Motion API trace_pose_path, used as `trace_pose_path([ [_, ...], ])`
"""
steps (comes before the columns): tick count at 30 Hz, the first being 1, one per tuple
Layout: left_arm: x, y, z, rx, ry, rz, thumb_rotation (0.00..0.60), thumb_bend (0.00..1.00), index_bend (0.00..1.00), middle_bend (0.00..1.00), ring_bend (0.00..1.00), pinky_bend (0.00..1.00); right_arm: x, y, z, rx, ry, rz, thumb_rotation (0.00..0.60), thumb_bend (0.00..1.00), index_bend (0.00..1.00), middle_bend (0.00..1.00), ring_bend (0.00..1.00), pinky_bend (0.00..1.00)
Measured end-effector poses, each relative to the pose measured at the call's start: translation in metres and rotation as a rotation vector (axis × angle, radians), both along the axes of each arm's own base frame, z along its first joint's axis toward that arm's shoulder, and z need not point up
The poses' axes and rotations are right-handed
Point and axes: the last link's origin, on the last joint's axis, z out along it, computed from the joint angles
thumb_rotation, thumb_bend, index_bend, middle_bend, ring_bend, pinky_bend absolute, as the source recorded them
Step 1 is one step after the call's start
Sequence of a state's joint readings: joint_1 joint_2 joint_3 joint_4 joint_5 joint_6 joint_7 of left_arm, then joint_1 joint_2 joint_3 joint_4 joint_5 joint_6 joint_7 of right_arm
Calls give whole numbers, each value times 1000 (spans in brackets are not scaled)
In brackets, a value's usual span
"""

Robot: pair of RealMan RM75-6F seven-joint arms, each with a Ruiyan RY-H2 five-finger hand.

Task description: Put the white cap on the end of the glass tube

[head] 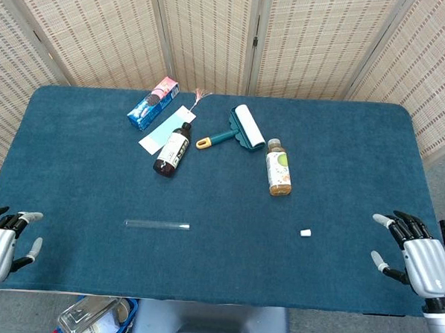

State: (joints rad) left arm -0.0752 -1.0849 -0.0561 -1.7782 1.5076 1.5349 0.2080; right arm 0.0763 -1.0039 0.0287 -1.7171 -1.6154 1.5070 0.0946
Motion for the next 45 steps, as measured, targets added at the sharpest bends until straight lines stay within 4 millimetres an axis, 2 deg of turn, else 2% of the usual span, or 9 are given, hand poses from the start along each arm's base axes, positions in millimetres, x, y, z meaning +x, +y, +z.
trace_pose_path([
  [18,6,4,3,-6,-7,-34,600,362,317,370,353,161,1,5,6,-30,-3,12,600,287,207,264,124,143],
  [23,13,13,5,-14,-1,-75,600,362,318,370,353,161,3,4,11,-45,-1,25,600,287,207,264,124,143],
  [28,26,31,5,-37,4,-139,600,361,317,370,366,178,7,1,13,-42,7,42,600,287,207,264,124,148],
  [29,29,34,5,-44,6,-152,600,362,317,371,379,212,8,1,14,-40,8,43,600,287,207,264,124,153],
  [31,37,44,3,-62,9,-185,600,362,317,384,425,341,10,0,14,-35,11,46,600,286,207,264,124,167],
  [33,46,54,-1,-89,13,-215,600,361,316,445,521,539,12,-1,15,-35,10,49,600,286,207,264,124,167],
  [36,61,69,-7,-134,21,-255,600,352,313,525,599,689,15,-3,17,-39,15,56,600,287,207,264,124,167],
  [42,89,99,-27,-228,53,-298,600,304,319,726,777,866,20,-3,19,-31,24,64,600,289,207,264,124,167],
  [45,97,110,-38,-288,75,-291,600,302,335,813,848,903,20,-3,20,-40,26,60,600,288,207,264,124,167],
])
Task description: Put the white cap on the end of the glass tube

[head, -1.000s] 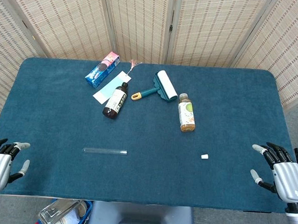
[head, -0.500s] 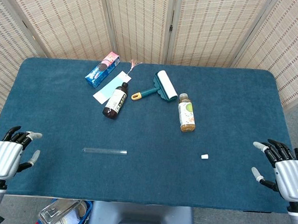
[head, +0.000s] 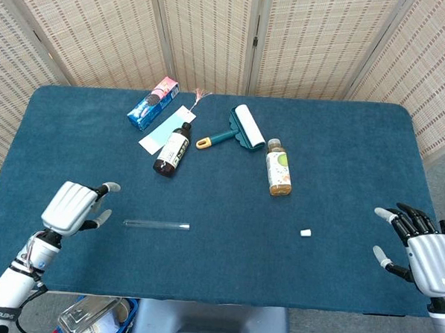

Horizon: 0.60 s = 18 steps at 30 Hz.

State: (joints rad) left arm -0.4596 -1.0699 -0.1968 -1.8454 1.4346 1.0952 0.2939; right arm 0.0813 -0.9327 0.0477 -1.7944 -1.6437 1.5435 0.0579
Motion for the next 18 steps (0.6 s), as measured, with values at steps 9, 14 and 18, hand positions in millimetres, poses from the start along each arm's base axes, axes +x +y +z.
trace_pose_path([
  [9,23,22,-40,-156,32,44,600,303,335,934,972,1000,-1,1,3,-9,-4,-1,600,289,207,264,124,167],
  [14,28,23,-63,-189,39,55,600,301,356,971,999,1000,-3,1,2,-1,-5,-7,600,289,207,264,124,167],
  [18,28,23,-80,-207,34,80,600,300,405,992,1000,1000,-5,0,1,10,-3,-12,600,288,207,264,124,167],
])
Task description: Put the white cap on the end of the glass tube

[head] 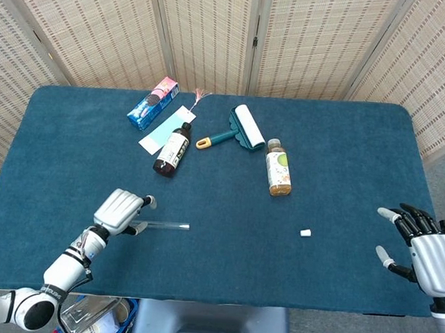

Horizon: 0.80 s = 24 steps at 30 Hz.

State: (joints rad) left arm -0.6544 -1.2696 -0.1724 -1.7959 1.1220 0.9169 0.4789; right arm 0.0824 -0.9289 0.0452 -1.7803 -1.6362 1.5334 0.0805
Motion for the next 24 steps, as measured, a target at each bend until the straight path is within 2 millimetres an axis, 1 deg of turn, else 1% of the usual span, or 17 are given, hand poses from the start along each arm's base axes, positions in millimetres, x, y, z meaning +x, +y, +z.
trace_pose_path([
  [5,-1,3,-16,-14,25,29,600,301,446,999,1000,1000,-2,-1,0,7,3,-4,600,288,207,264,124,167],
  [10,-1,5,-31,-32,47,63,600,301,443,1000,1000,1000,-4,-1,0,9,4,-12,600,288,207,264,124,167],
  [18,5,8,-54,-64,68,97,600,300,436,1000,1000,1000,-6,-4,0,23,5,-18,600,289,207,264,124,167],
  [24,8,13,-67,-87,83,104,600,300,429,1000,1000,1000,-7,-5,1,25,6,-21,600,289,207,264,124,167],
])
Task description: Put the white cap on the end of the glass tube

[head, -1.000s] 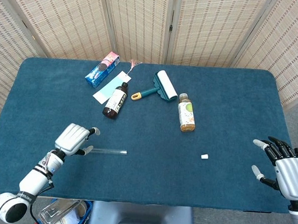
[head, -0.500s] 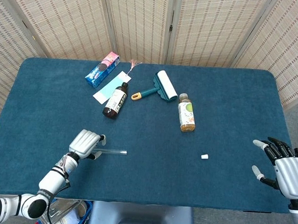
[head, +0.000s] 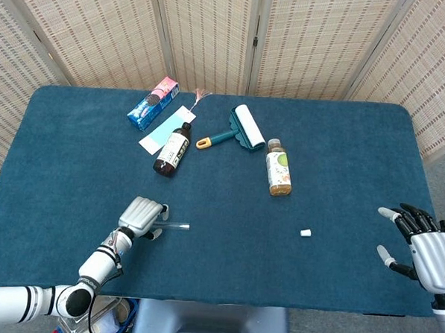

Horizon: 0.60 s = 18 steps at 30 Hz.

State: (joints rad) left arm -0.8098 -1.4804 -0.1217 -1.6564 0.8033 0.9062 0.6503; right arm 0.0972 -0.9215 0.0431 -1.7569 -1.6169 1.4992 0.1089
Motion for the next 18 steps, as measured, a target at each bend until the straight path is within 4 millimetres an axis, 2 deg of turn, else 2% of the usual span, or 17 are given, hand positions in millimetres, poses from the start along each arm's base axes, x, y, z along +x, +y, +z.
trace_pose_path([
  [7,0,3,-12,-8,21,16,600,300,430,1000,1000,1000,-1,0,1,3,2,-5,600,289,207,264,124,167],
  [18,-3,9,-19,12,35,28,600,300,449,1000,1000,1000,-3,0,2,0,1,-12,600,288,207,264,124,167],
])
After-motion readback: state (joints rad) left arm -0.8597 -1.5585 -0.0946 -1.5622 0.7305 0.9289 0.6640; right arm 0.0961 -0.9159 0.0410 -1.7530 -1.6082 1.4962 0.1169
